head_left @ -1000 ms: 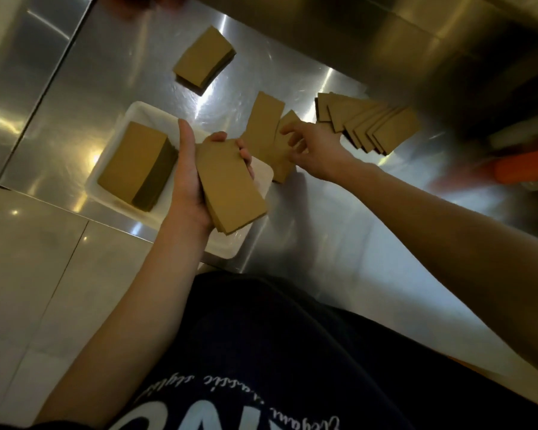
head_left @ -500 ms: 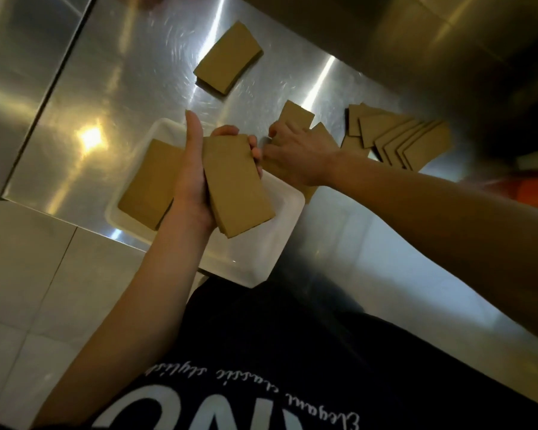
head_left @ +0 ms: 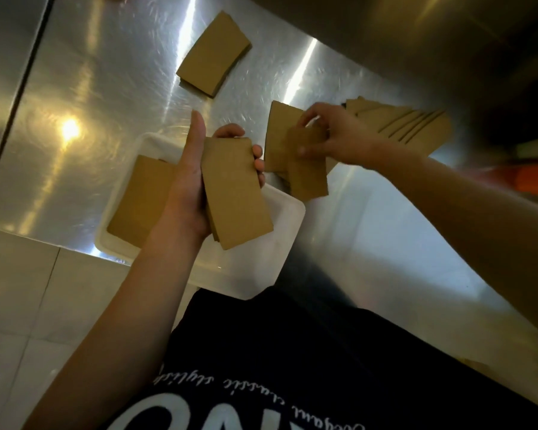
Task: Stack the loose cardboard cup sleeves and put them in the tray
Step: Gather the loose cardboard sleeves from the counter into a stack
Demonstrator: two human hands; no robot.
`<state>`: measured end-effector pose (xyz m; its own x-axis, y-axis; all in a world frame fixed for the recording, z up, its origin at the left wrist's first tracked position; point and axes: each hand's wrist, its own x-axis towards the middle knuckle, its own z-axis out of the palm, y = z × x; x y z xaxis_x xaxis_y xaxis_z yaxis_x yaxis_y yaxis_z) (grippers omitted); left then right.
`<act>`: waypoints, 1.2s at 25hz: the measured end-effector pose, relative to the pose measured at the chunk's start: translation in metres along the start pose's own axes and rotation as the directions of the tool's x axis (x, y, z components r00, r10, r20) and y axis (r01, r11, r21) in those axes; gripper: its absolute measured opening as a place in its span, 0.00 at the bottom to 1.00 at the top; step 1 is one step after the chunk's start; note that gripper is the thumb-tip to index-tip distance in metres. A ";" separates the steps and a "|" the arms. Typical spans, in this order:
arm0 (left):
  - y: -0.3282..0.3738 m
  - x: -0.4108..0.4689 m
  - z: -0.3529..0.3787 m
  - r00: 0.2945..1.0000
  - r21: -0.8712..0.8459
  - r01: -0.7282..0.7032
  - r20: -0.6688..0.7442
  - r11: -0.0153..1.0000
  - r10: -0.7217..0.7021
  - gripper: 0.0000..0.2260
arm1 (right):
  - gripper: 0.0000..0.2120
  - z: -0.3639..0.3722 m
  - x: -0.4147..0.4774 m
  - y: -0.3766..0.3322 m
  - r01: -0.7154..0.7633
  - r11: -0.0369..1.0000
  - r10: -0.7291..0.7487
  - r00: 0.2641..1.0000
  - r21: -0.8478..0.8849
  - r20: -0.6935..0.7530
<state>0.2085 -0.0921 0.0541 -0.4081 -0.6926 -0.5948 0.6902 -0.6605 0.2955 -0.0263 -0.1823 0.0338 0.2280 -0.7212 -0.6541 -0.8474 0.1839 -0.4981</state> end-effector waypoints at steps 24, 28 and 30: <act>0.012 0.002 0.001 1.000 -0.007 0.005 0.017 1.000 -0.005 0.24 | 0.26 -0.015 -0.020 0.029 -0.172 0.927 0.232 0.961 0.334 -0.148; 0.012 0.002 0.002 1.000 0.005 -0.002 0.013 1.000 0.002 0.24 | 0.27 -0.003 -0.034 0.048 -0.274 0.899 0.321 0.943 0.341 -0.090; 0.011 0.002 0.002 1.000 0.007 -0.004 0.014 1.000 0.003 0.23 | 0.29 0.003 -0.033 0.047 -0.283 0.900 0.330 0.940 0.331 -0.093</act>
<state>0.2143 -0.1016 0.0577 -0.4140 -0.6989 -0.5832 0.6875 -0.6600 0.3029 -0.0720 -0.1477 0.0306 -0.1094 -0.6789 -0.7261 -0.6685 0.5908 -0.4517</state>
